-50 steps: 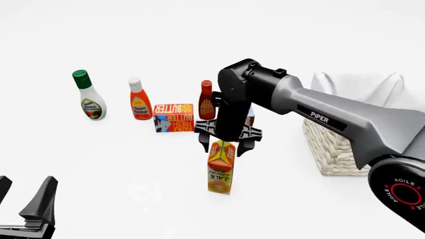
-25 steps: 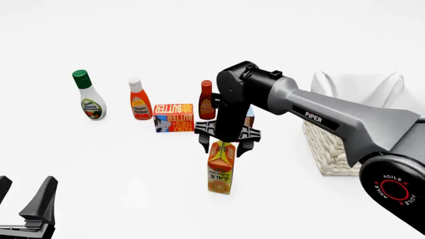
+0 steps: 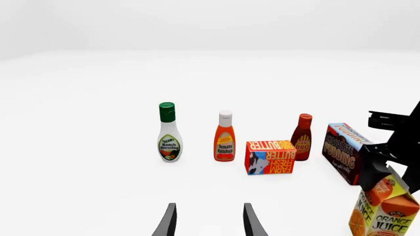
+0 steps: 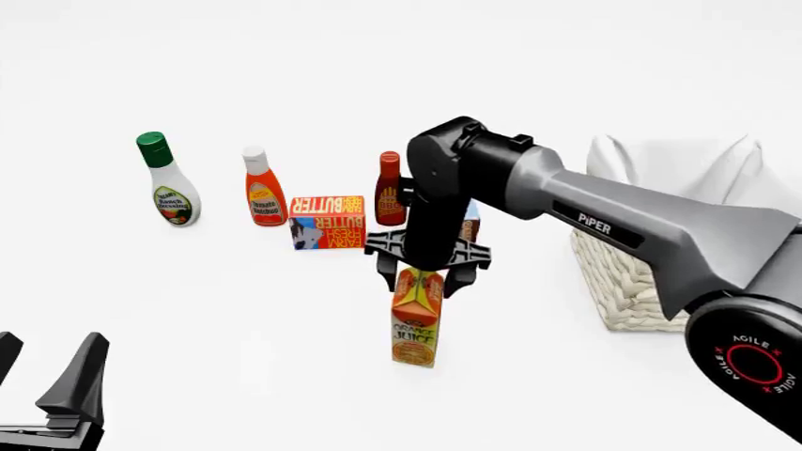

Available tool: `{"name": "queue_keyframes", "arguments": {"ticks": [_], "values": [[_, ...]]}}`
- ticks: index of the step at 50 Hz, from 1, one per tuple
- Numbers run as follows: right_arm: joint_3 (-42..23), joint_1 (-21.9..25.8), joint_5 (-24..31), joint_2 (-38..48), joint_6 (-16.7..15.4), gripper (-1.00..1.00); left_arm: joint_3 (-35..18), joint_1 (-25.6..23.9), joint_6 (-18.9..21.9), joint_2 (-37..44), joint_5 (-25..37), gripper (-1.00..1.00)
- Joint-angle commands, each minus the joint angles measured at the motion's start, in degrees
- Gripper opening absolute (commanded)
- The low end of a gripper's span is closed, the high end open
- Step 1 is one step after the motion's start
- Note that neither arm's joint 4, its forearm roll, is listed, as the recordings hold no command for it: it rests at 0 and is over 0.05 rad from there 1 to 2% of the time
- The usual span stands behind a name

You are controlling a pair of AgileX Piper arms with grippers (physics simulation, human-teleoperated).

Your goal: Pick the orange juice and place it in the basket.

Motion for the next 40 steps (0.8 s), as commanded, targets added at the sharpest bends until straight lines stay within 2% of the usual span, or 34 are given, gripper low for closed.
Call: {"name": "queue_keyframes", "arguments": {"ticks": [1, 24, 40], "values": [[0.18, 0.70, 0.56, -2.23, 0.59, -1.00, 0.00, 0.01, -0.01, -0.01, 0.00, 1.00], [1.91, 2.42, 0.57, -5.94, 1.36, -1.00, 0.00, 0.00, -0.01, 0.02, -0.01, 1.00], [3.02, 2.68, 0.57, -7.94, -0.75, -1.00, 0.00, 0.00, 0.00, 0.00, 0.00, 1.00]]}}
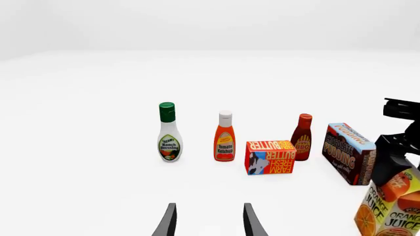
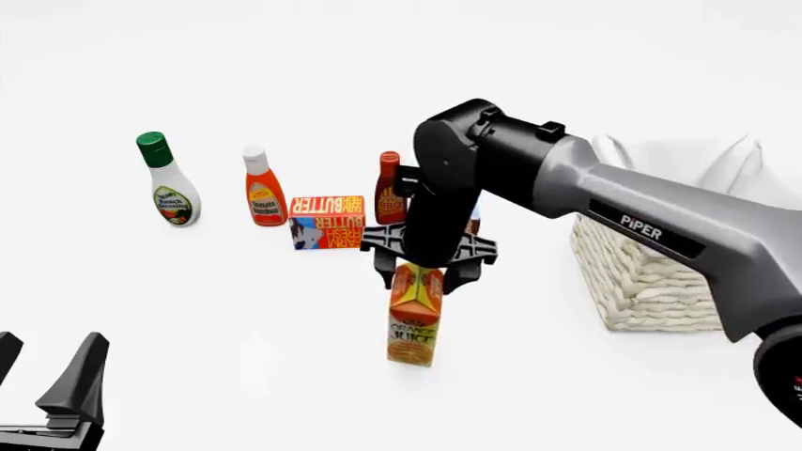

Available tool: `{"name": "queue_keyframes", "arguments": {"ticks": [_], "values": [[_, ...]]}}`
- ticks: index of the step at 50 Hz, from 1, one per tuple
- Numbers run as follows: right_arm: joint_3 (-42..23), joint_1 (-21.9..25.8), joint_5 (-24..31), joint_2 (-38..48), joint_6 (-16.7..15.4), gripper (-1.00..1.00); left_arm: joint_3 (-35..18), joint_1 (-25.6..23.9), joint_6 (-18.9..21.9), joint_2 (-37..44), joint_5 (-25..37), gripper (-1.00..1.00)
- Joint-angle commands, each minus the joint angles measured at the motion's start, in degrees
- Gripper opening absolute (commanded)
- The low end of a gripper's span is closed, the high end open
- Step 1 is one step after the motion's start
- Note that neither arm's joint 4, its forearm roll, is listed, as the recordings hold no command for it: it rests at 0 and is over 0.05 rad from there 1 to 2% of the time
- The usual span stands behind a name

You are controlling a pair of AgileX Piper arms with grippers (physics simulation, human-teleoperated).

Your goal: Pick the orange juice and place it in the basket.

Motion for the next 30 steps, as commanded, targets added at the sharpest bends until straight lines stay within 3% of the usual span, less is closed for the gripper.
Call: {"name": "queue_keyframes", "arguments": {"ticks": [1, 21, 30], "values": [[0.70, 0.24, 0.00, -2.05, -0.29, -1.00, 0.00, 0.00, 0.00, 0.01, 0.00, 1.00], [1.17, 0.33, 0.00, -4.28, -3.49, -1.00, 0.00, 0.00, 0.01, -0.01, 0.00, 1.00], [0.92, -1.56, 0.00, -5.03, -7.78, -1.00, 0.00, 0.01, 0.00, -0.01, 0.00, 1.00]]}}
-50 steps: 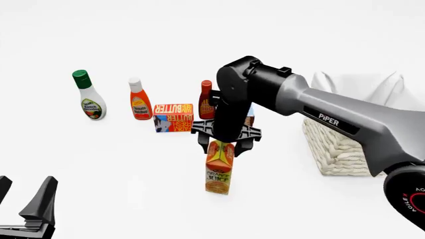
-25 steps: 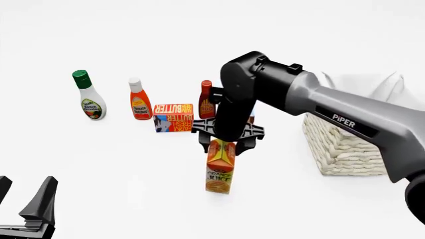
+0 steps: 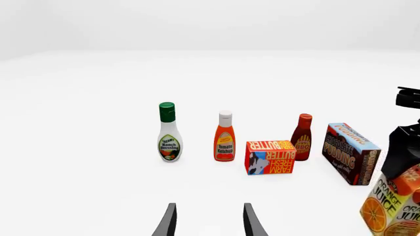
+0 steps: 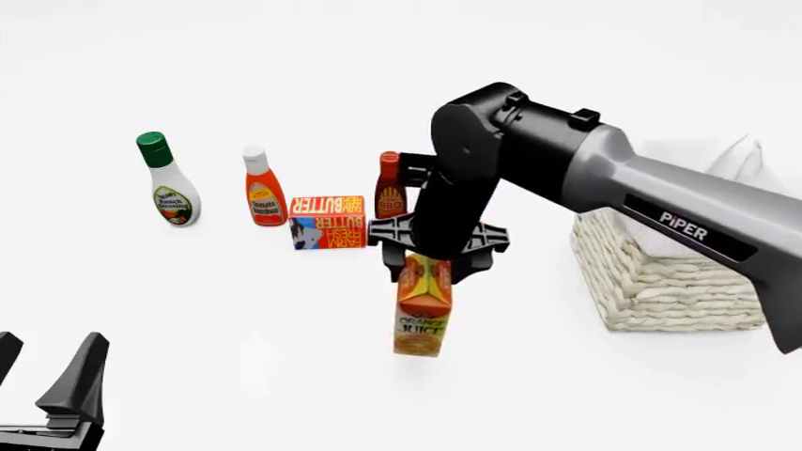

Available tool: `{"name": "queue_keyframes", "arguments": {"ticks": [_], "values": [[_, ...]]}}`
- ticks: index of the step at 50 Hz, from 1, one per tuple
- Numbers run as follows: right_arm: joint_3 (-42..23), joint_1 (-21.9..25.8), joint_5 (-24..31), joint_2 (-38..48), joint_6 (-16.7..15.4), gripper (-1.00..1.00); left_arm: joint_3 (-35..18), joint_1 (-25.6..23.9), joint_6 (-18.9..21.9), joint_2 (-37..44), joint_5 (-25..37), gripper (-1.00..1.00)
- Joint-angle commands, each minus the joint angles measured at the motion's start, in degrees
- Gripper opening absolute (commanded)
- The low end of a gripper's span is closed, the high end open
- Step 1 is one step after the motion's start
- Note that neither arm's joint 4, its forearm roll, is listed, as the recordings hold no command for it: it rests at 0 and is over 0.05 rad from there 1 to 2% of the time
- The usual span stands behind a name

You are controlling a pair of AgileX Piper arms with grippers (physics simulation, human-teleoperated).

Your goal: Pick the orange juice and place it in the basket.

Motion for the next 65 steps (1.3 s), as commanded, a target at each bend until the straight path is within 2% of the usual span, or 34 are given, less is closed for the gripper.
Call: {"name": "queue_keyframes", "arguments": {"ticks": [1, 7, 8, 11, 14, 15, 16, 18, 19, 27, 28, 31, 32, 34, 36, 37, 38, 39, 44, 48, 59, 65], "values": [[-0.37, -1.24, 0.00, -1.27, -2.58, -1.00, 0.00, 0.01, 0.00, 0.00, 0.00, 1.00], [-0.49, -2.14, 0.00, -1.73, -5.48, -1.00, 0.00, 0.00, 0.00, 0.01, 0.00, 1.00], [-0.75, -2.43, 0.00, -1.61, -7.34, -1.00, 0.00, -0.01, 0.02, 0.00, 0.00, 1.00], [-0.76, -2.93, 0.00, -2.16, -7.84, -1.00, 0.00, 0.00, 0.01, 0.01, 0.00, 1.00], [-0.67, -4.21, 0.00, -2.70, -10.95, -1.00, 0.00, -0.01, -0.02, 0.00, 0.00, 1.00], [-0.67, -4.21, 0.00, -2.70, -10.96, -1.00, 0.00, -0.01, -0.02, 0.00, 0.00, 1.00], [-1.09, -4.63, 0.00, -2.85, -13.12, -1.00, 0.00, 0.00, 0.00, 0.00, 0.00, 1.00], [-0.98, -4.71, 0.00, -3.10, -13.26, -1.00, 0.00, 0.00, 0.01, 0.00, 0.00, 1.00], [-0.85, -5.82, 0.00, -3.40, -14.97, -1.00, 0.00, 0.00, 0.00, 0.00, 0.00, 1.00], [-0.69, -7.84, 0.00, -4.68, -18.50, -1.00, 0.00, 0.00, 0.00, 0.00, 0.00, 1.00], [-0.61, -8.29, 0.00, -4.63, -20.47, -1.00, 0.00, -0.01, 0.01, 0.01, 0.00, 1.00], [-1.28, -8.70, 0.00, -4.94, -21.75, -1.00, 0.00, 0.01, 0.00, 0.00, 0.00, 1.00], [-1.36, -9.38, 0.00, -4.94, -24.24, -1.00, 0.00, 0.00, 0.01, -0.01, 0.00, 1.00], [-1.75, -9.65, 0.00, -5.09, -25.24, -1.00, 0.00, 0.00, 0.00, 0.01, 0.00, 1.00], [-2.04, -10.35, 0.00, -5.32, -27.14, -1.00, 0.00, 0.00, -0.01, 0.00, 0.00, 1.00], [-2.26, -11.20, 0.00, -5.65, -29.22, -1.00, 0.00, 0.01, -0.01, 0.00, 0.00, 1.00], [-2.36, -11.42, 0.00, -5.82, -29.26, -1.00, 0.00, 0.01, 0.00, 0.00, 0.00, 1.00], [-2.44, -12.21, 0.00, -6.09, -30.59, -1.00, 0.00, 0.01, 0.00, 0.01, 0.00, 1.00], [-3.06, -12.49, 0.00, -6.68, -32.07, -1.00, 0.00, 0.01, 0.00, 0.01, 0.00, 1.00], [-3.25, -13.86, 0.00, -7.24, -34.51, -1.00, 0.00, 0.00, 0.02, 0.01, 0.00, 1.00], [-3.06, -14.25, 0.00, -8.34, -35.14, -1.00, 0.00, 0.00, 0.00, 0.01, 0.00, 1.00], [-4.28, -15.29, 0.00, -9.01, -37.82, -1.00, 0.00, 0.00, 0.00, 0.00, 0.00, 1.00]]}}
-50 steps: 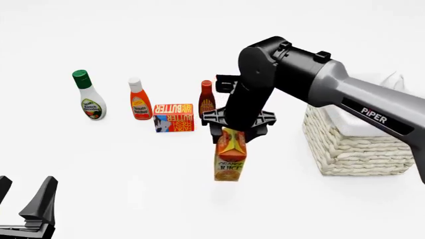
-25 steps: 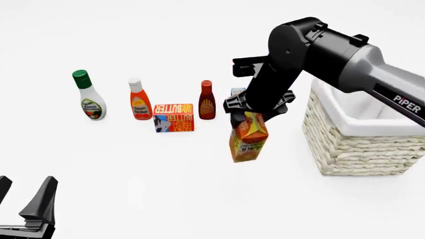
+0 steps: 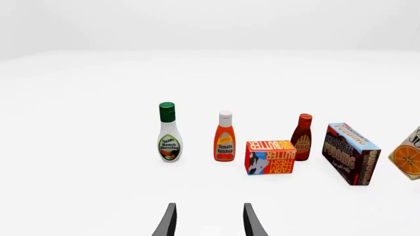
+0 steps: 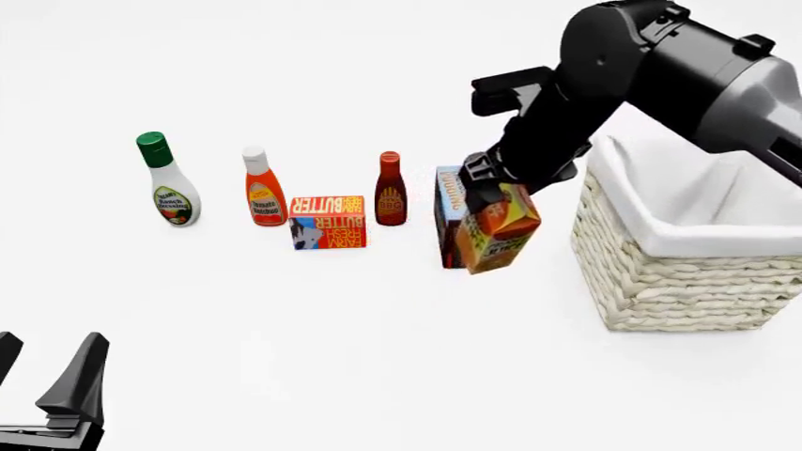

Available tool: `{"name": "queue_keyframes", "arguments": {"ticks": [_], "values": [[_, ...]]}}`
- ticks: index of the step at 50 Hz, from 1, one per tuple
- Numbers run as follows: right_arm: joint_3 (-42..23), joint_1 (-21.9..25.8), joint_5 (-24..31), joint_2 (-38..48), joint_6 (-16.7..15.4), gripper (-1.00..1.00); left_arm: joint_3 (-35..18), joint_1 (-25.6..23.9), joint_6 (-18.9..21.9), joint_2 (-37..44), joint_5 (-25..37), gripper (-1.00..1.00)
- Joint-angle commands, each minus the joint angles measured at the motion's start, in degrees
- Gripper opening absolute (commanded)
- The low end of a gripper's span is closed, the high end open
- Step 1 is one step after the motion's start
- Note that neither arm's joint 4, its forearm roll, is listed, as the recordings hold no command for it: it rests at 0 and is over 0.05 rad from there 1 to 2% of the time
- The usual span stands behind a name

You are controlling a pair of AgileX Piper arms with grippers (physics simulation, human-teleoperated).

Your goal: Pick the orange juice and place it in the basket.

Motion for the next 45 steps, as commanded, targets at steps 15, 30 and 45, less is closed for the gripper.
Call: {"name": "queue_keyframes", "arguments": {"ticks": [15, 30, 45], "values": [[-3.43, -4.11, 0.00, -3.12, -6.28, -1.00, 0.00, 0.00, 0.01, -0.01, 0.00, 1.00], [-5.89, -5.95, 0.00, -4.56, -9.00, -1.00, 0.00, 0.00, 0.02, 0.00, 0.00, 1.00], [-9.78, -9.17, 0.00, -6.20, -13.88, -1.00, 0.00, 0.00, 0.00, 0.00, 0.00, 1.00]]}}
